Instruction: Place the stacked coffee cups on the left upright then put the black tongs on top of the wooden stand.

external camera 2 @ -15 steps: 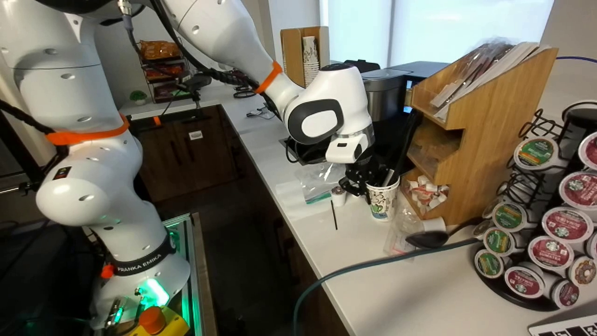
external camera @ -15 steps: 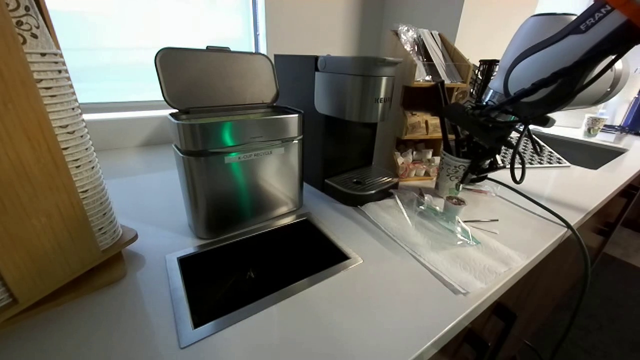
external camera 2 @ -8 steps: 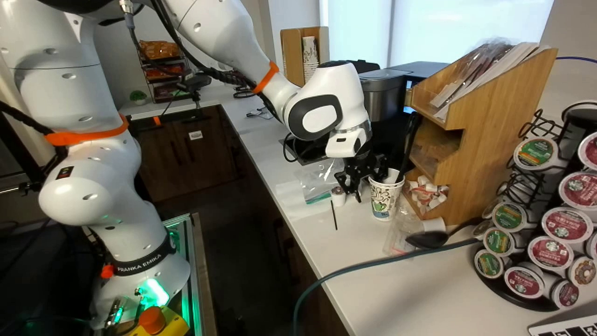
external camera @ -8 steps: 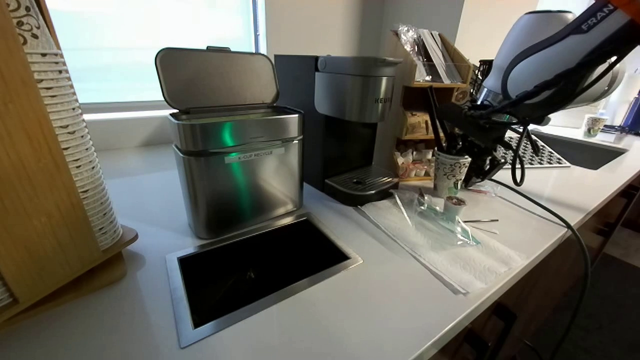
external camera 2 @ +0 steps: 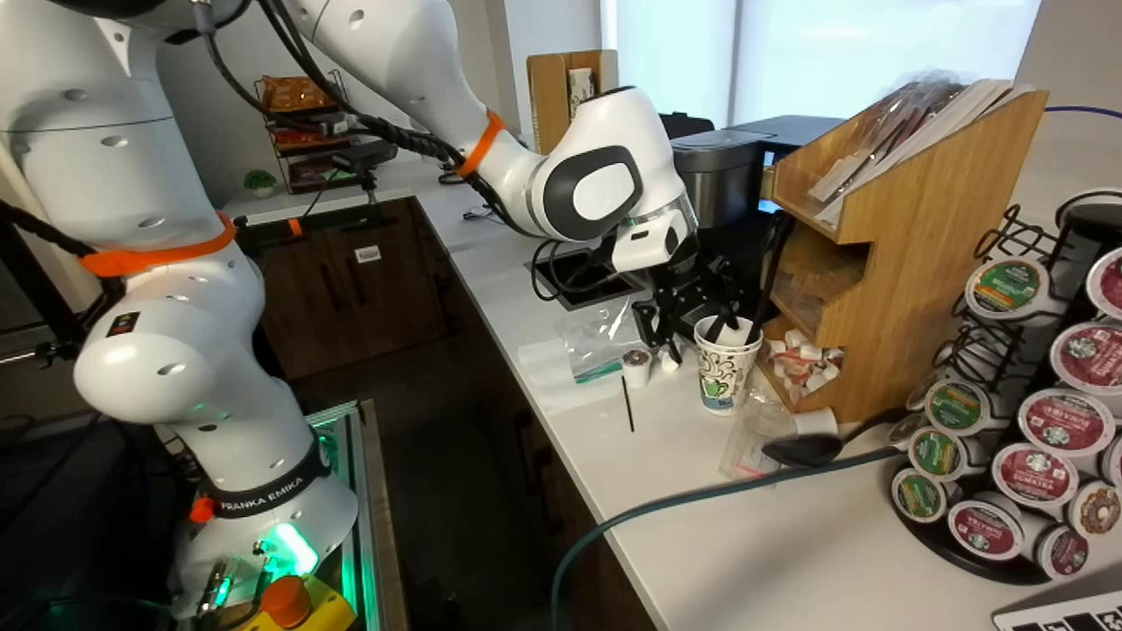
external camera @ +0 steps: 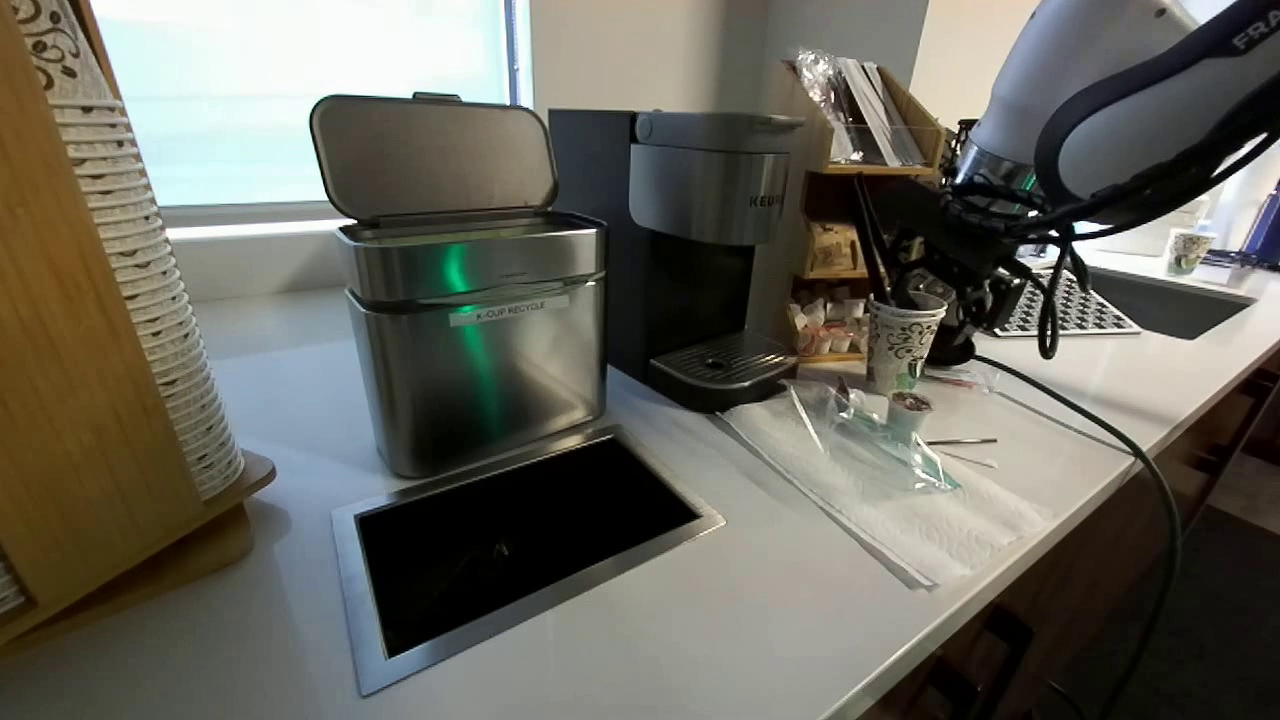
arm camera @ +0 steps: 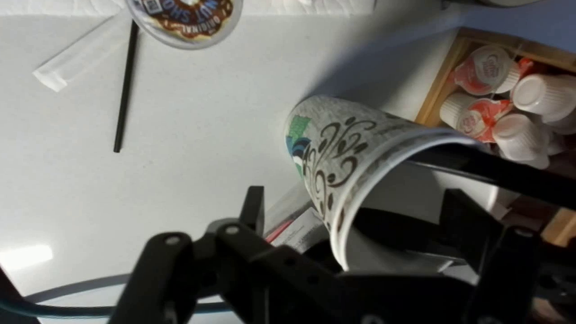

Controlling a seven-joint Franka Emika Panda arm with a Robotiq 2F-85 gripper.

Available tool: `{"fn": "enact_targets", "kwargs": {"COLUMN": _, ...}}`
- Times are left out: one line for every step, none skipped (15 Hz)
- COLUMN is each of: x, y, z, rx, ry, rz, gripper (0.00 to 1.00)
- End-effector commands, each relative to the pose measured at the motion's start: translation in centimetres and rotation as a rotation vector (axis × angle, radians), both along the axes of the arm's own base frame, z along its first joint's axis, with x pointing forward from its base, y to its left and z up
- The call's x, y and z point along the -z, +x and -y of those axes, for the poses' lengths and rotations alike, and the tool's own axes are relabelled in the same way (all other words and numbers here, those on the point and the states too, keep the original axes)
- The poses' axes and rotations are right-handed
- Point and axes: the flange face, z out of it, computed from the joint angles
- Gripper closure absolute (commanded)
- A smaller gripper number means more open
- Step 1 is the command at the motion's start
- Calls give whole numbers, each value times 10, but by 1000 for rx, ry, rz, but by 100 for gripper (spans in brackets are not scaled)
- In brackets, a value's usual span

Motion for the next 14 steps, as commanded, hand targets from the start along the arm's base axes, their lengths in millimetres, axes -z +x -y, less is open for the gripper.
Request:
{"fn": "enact_targets", "kwargs": {"x": -20, "y": -10, "z": -12, "rx": -13, "ry": -31, "rz": 53, "gripper": 0}}
{"fn": "enact_targets", "kwargs": {"x": -25, "y": -12, "z": -16, "rx": -21, "ry": -39, "rz": 65, "gripper": 1}}
{"fn": "enact_targets", "kwargs": {"x": -32, "y": -16, "z": -19, "rx": -22, "ry": -45, "rz": 82, "gripper": 0}}
{"fn": "enact_targets", "kwargs": {"x": -38, "y": -18, "z": -22, "rx": -27, "ry": -55, "rz": 94, "gripper": 0}}
{"fn": "enact_targets", "kwargs": {"x": -45, "y": -24, "z": -28, "rx": -37, "ry": -75, "rz": 110, "gripper": 0}}
{"fn": "enact_targets", "kwargs": {"x": -52, "y": -28, "z": -31, "rx": -50, "ry": -96, "rz": 119, "gripper": 0}}
{"fn": "enact_targets", "kwargs": {"x": -58, "y": -38, "z": -34, "rx": -79, "ry": -147, "rz": 111, "gripper": 0}}
{"fn": "enact_targets", "kwargs": {"x": -64, "y": -48, "z": -37, "rx": -132, "ry": -189, "rz": 94, "gripper": 0}}
{"fn": "enact_targets", "kwargs": {"x": -61, "y": -66, "z": -43, "rx": -236, "ry": -174, "rz": 42, "gripper": 0}}
{"fn": "enact_targets", "kwargs": {"x": -61, "y": -80, "z": -44, "rx": -286, "ry": -169, "rz": 30, "gripper": 0}}
{"fn": "enact_targets", "kwargs": {"x": -58, "y": -97, "z": -43, "rx": -337, "ry": -178, "rz": -5, "gripper": 0}}
{"fn": "enact_targets", "kwargs": {"x": -58, "y": -109, "z": -41, "rx": -392, "ry": -186, "rz": -30, "gripper": 0}}
{"fn": "enact_targets", "kwargs": {"x": -61, "y": -122, "z": -34, "rx": -442, "ry": -219, "rz": -61, "gripper": 0}}
{"fn": "enact_targets", "kwargs": {"x": -65, "y": -133, "z": -28, "rx": -498, "ry": -243, "rz": -81, "gripper": 0}}
